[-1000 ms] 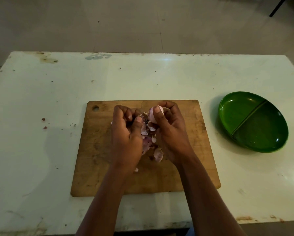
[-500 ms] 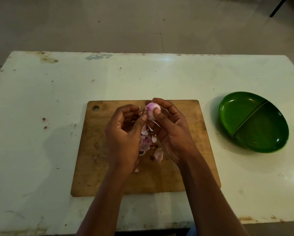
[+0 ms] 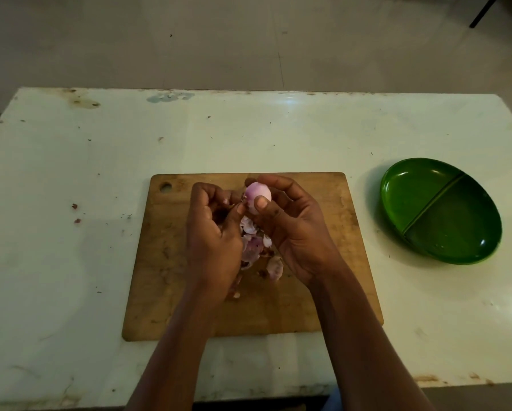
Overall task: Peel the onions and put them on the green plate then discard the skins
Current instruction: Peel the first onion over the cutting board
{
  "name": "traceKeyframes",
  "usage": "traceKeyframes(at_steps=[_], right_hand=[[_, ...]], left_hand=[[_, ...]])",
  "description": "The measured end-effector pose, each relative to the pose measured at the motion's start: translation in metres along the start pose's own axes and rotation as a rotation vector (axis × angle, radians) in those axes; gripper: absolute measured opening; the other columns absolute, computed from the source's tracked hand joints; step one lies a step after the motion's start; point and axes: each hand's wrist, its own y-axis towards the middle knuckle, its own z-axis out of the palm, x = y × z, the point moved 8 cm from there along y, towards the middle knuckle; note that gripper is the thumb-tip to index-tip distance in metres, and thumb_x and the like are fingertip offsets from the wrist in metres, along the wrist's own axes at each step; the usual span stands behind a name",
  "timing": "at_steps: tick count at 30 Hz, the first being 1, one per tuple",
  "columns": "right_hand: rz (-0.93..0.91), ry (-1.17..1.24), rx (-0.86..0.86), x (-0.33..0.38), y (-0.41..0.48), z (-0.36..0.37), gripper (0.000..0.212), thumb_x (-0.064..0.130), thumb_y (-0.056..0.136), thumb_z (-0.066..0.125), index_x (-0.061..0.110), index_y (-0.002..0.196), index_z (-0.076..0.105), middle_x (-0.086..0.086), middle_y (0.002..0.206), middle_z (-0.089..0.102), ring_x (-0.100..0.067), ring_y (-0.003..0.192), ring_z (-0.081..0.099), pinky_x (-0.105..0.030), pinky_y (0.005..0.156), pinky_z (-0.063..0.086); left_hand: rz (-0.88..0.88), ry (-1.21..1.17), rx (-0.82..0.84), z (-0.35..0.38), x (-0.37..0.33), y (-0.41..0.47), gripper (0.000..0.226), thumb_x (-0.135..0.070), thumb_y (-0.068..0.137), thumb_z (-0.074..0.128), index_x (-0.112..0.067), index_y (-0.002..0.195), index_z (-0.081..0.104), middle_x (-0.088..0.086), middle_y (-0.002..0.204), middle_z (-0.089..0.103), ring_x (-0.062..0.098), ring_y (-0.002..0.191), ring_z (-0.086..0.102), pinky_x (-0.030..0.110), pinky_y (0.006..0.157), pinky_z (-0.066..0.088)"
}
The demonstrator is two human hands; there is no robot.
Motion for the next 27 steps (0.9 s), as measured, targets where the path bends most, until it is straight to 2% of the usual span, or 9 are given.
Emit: traceKeyframes(at_steps=[2,6,8,10,12,16,19,23,27], right_hand=[[-0.017,-0.044,-0.011,0.0,0.0,-0.001,0.035,0.007,0.073,0.072,0.007,0.107,0.063,-0.011,0.109,0.066,-0.027,0.102,0.062,-0.039,0.088,0.055],[-0.08,-0.166,-0.058,0.0,0.001,-0.004,0.033,0.002,0.068,0.079,0.017,0.095,0.066,-0.012,0.107,0.066,-0.031,0.104,0.061,-0.044,0.087,0.054],[-0.109,-0.22,-0.1,0.001,0.001,-0.007,0.035,0.0,0.066,0.079,0.016,0.092,0.062,-0.009,0.103,0.064,-0.029,0.102,0.061,-0.042,0.083,0.055],[-0.114,-0.234,-0.148,0.004,0.001,-0.012,0.039,0.003,0.062,0.082,0.016,0.091,0.059,-0.008,0.1,0.062,-0.027,0.098,0.061,-0.04,0.079,0.056],[-0.09,-0.153,-0.173,0.004,0.001,-0.017,0.042,0.004,0.061,0.083,0.013,0.093,0.058,-0.007,0.099,0.061,-0.024,0.094,0.06,-0.037,0.077,0.055],[-0.021,0.084,-0.215,0.004,0.001,-0.021,0.037,0.012,0.068,0.072,0.011,0.103,0.061,-0.007,0.102,0.066,-0.024,0.095,0.064,-0.031,0.079,0.057],[0.044,0.26,-0.245,0.0,0.001,-0.018,0.028,0.016,0.077,0.062,0.008,0.103,0.065,-0.014,0.108,0.067,-0.027,0.098,0.066,-0.03,0.077,0.059],[0.091,0.278,-0.256,-0.003,-0.001,-0.014,0.02,0.016,0.094,0.051,0.005,0.102,0.064,-0.02,0.105,0.068,-0.027,0.09,0.069,-0.029,0.071,0.06],[0.106,0.221,-0.234,-0.003,-0.002,-0.012,0.022,0.018,0.097,0.048,0.007,0.098,0.066,-0.013,0.091,0.073,-0.022,0.083,0.071,-0.028,0.072,0.06]], left_hand=[[-0.02,0.016,0.012,0.001,0.002,0.0,0.019,-0.005,0.09,0.058,-0.013,0.095,0.042,-0.003,0.086,0.055,0.0,0.078,0.055,0.003,0.062,0.044],[-0.032,0.05,0.027,0.003,0.006,0.001,0.015,-0.003,0.093,0.053,-0.014,0.095,0.044,-0.004,0.086,0.053,0.005,0.08,0.054,0.003,0.06,0.044],[-0.031,0.048,0.045,0.006,0.006,0.0,0.014,-0.004,0.094,0.052,-0.015,0.095,0.043,-0.006,0.085,0.052,0.005,0.081,0.054,0.004,0.061,0.045],[-0.015,0.052,0.04,0.007,0.004,-0.002,0.011,-0.008,0.095,0.052,-0.016,0.095,0.044,0.0,0.087,0.055,0.007,0.083,0.056,0.01,0.062,0.048],[0.02,0.038,-0.01,0.003,0.0,-0.003,0.011,-0.009,0.095,0.051,-0.015,0.091,0.043,0.006,0.085,0.055,0.009,0.081,0.057,0.019,0.065,0.049],[0.007,-0.037,-0.127,-0.007,-0.001,-0.001,0.012,-0.006,0.095,0.051,-0.013,0.092,0.042,-0.004,0.082,0.053,0.002,0.078,0.057,0.005,0.064,0.046],[0.012,-0.065,-0.189,-0.014,0.0,0.001,0.019,-0.003,0.089,0.061,-0.009,0.098,0.045,-0.004,0.087,0.056,0.005,0.083,0.059,0.004,0.068,0.047],[0.049,-0.076,-0.134,-0.011,-0.002,0.001,0.029,0.002,0.082,0.067,-0.015,0.1,0.051,-0.011,0.09,0.06,0.005,0.086,0.063,0.008,0.07,0.05],[0.119,-0.068,-0.081,-0.006,-0.01,-0.001,0.019,-0.007,0.084,0.068,-0.017,0.098,0.06,-0.016,0.089,0.062,-0.005,0.084,0.062,0.007,0.068,0.048]])
